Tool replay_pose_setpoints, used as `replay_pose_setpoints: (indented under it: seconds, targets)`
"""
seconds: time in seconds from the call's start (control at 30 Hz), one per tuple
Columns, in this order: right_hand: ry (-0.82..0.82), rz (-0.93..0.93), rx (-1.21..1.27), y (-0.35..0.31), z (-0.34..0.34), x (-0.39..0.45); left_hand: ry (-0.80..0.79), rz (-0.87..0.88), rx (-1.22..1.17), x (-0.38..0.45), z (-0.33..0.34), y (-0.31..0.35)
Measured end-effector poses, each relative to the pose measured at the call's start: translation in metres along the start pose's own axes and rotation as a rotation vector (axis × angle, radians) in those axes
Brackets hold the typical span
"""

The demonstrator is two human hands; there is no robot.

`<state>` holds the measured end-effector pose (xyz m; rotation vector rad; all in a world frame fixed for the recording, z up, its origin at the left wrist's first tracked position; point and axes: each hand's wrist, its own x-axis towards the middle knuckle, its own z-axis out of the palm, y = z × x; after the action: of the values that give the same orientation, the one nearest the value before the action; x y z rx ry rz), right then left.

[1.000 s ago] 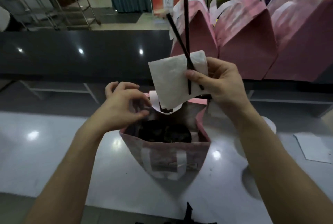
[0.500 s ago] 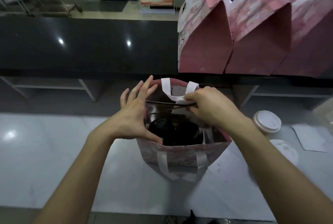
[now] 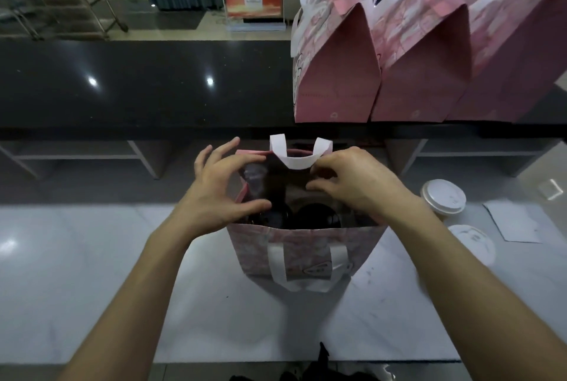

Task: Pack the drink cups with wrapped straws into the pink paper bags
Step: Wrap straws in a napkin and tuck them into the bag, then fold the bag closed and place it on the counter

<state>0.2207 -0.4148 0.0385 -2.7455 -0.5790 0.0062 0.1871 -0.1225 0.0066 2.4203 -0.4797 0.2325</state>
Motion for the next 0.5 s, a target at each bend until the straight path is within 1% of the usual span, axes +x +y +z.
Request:
replay_pose_setpoints:
  seconds: [0.07, 0.1, 0.17, 0.2, 0.23, 0.27, 0.3, 0.37, 0.43, 0.5]
  targets:
    - [0.17, -0.022, 0.283, 0.007, -0.005, -0.021, 0.114, 0.067, -0.024, -0.002, 0.001, -0.001]
    - [0.26, -0.035, 0.398, 0.011, -0.006, -0.031, 0.161, 0.069, -0.055, -0.004, 0.001, -0.002]
    - [0.388, -0.048, 0.575, 0.023, -0.004, -0.051, 0.189, 0.031, -0.155, -0.011, -0.002, -0.006]
    - [0.411, -0.052, 0.639, 0.032, -0.003, -0.059, 0.164, -0.003, -0.216, -0.015, -0.004, -0.01]
    - [0.394, -0.05, 0.697, 0.043, -0.001, -0.066, 0.109, -0.042, -0.284, -0.02, -0.006, -0.015]
    - [0.34, -0.042, 0.755, 0.054, 0.001, -0.072, 0.034, -0.082, -0.351, -0.025, -0.009, -0.022]
    - [0.251, -0.032, 0.817, 0.065, 0.004, -0.078, -0.048, -0.118, -0.401, -0.029, -0.01, -0.03]
    - [0.027, 0.006, 0.897, 0.083, 0.014, -0.084, -0.207, -0.182, -0.426, -0.034, -0.01, -0.041]
    - [-0.14, 0.054, 0.849, 0.092, 0.026, -0.083, -0.309, -0.228, -0.388, -0.035, -0.005, -0.047]
    - [-0.213, 0.089, 0.75, 0.096, 0.037, -0.078, -0.36, -0.248, -0.36, -0.029, -0.002, -0.047]
